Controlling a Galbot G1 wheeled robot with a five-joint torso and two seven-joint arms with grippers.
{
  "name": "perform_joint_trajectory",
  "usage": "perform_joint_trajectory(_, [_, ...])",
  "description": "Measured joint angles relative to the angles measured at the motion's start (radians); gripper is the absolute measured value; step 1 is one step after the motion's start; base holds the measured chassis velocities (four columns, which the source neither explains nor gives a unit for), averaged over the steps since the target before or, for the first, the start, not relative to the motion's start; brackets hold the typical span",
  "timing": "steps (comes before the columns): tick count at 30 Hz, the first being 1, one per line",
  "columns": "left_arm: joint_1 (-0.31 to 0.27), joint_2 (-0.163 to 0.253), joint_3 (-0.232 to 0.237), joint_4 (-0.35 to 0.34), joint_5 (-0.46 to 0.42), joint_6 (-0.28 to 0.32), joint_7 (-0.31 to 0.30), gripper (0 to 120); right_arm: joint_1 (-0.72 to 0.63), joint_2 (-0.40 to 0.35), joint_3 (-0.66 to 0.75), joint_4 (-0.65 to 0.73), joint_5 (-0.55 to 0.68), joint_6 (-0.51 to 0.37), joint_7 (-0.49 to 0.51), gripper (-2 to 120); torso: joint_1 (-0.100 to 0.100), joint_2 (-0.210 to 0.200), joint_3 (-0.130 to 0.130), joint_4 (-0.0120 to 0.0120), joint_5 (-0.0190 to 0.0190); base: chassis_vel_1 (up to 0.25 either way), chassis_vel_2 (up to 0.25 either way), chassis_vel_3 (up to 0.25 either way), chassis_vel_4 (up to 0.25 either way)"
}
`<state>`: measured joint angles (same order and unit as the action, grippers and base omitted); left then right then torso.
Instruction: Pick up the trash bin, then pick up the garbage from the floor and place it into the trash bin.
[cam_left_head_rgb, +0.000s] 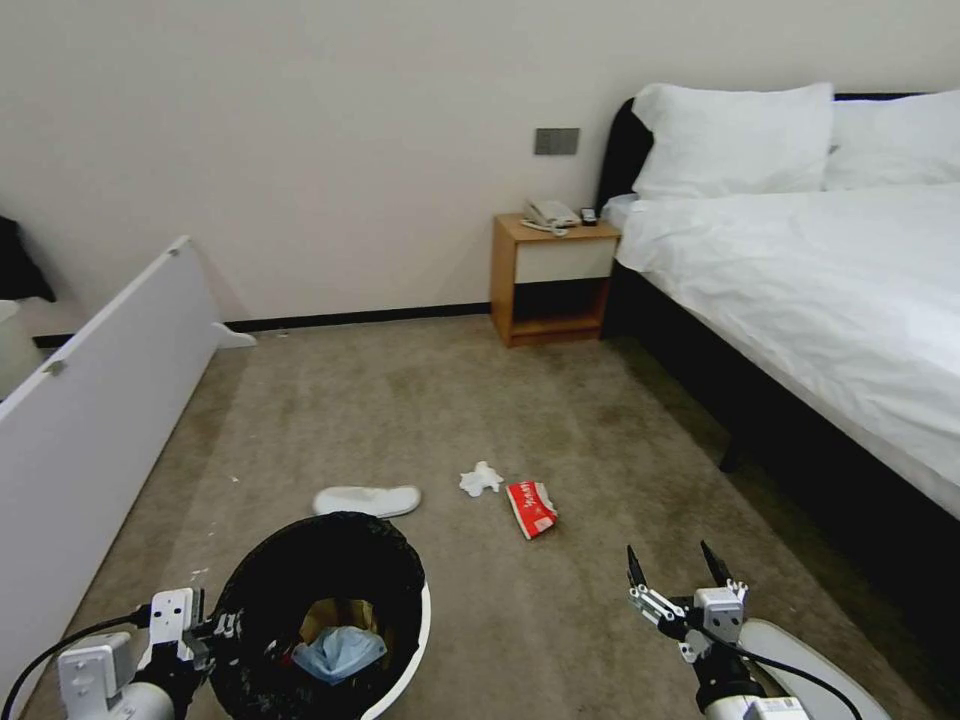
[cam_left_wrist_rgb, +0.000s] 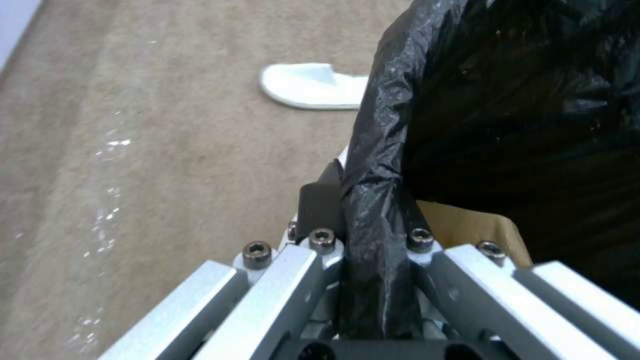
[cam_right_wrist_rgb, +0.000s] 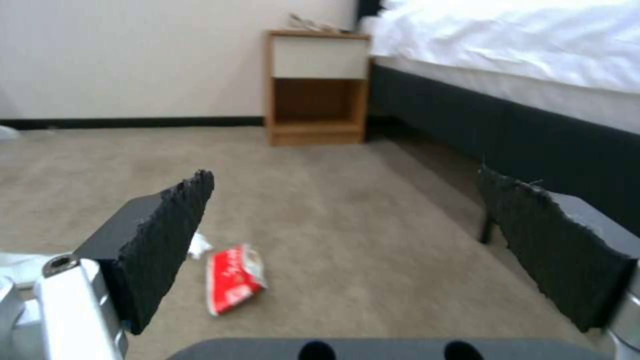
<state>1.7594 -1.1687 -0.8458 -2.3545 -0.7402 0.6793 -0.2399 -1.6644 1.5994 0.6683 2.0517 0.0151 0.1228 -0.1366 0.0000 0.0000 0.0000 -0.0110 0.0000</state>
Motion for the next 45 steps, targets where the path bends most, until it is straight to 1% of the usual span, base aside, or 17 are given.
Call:
perform_joint_trajectory(8, [0.001, 0.001, -0.002, -0.007, 0.000, 0.000, -0.002, 3, -0.034, -0.001, -0.019, 0.023, 0.017, -0.009, 0.034, 100, 0.000, 0.000, 0.000, 0.0001, 0.0000, -0.052, -0.057, -0.060, -0.059])
perform_joint_trajectory(9, [0.001, 0.001, -0.003, -0.009, 0.000, 0.000, -0.003, 3, -0.035, 0.002, -0.018, 0.012, 0.019, 0.011, 0.045, 100, 0.000, 0.000, 0.000, 0.0001, -0.0001, -0.052, -0.060, -0.059, -0.050])
perform_joint_trajectory(10, [0.001, 0.001, -0.003, -0.009, 0.000, 0.000, -0.003, 3, -0.035, 0.002, -0.018, 0.012, 0.019, 0.011, 0.045, 100, 0.000, 0.000, 0.000, 0.0001, -0.0001, -0.052, -0.060, -0.059, -0.050])
perform_joint_trajectory(11, [0.001, 0.001, -0.004, -0.010, 0.000, 0.000, -0.003, 3, -0.035, 0.002, -0.012, -0.007, 0.020, 0.044, 0.048, 100, 0.000, 0.000, 0.000, 0.0001, 0.0000, -0.052, -0.048, -0.061, -0.047])
perform_joint_trajectory(12, [0.001, 0.001, -0.005, -0.010, 0.000, 0.000, -0.003, 3, -0.034, 0.002, -0.009, -0.013, 0.019, 0.053, 0.050, 100, 0.000, 0.000, 0.000, 0.0000, 0.0001, -0.041, -0.048, -0.061, -0.043])
perform_joint_trajectory(19, [0.000, 0.001, -0.006, -0.010, 0.001, 0.002, -0.005, 3, -0.042, 0.005, -0.004, -0.028, 0.029, 0.054, 0.074, 100, 0.000, 0.000, 0.000, 0.0000, 0.0000, -0.027, -0.027, -0.028, -0.024])
perform_joint_trajectory(27, [-0.001, 0.002, -0.006, -0.009, 0.002, 0.003, -0.006, 3, -0.059, 0.008, -0.002, -0.046, 0.046, 0.077, 0.072, 100, 0.000, 0.000, 0.000, 0.0000, 0.0000, -0.006, -0.010, -0.016, -0.013])
perform_joint_trajectory(45, [-0.008, 0.004, -0.004, -0.002, 0.001, 0.004, -0.006, 3, -0.066, 0.009, -0.002, -0.074, 0.041, 0.075, 0.086, 100, 0.000, 0.000, 0.000, 0.0000, 0.0000, 0.000, 0.000, 0.000, 0.000])
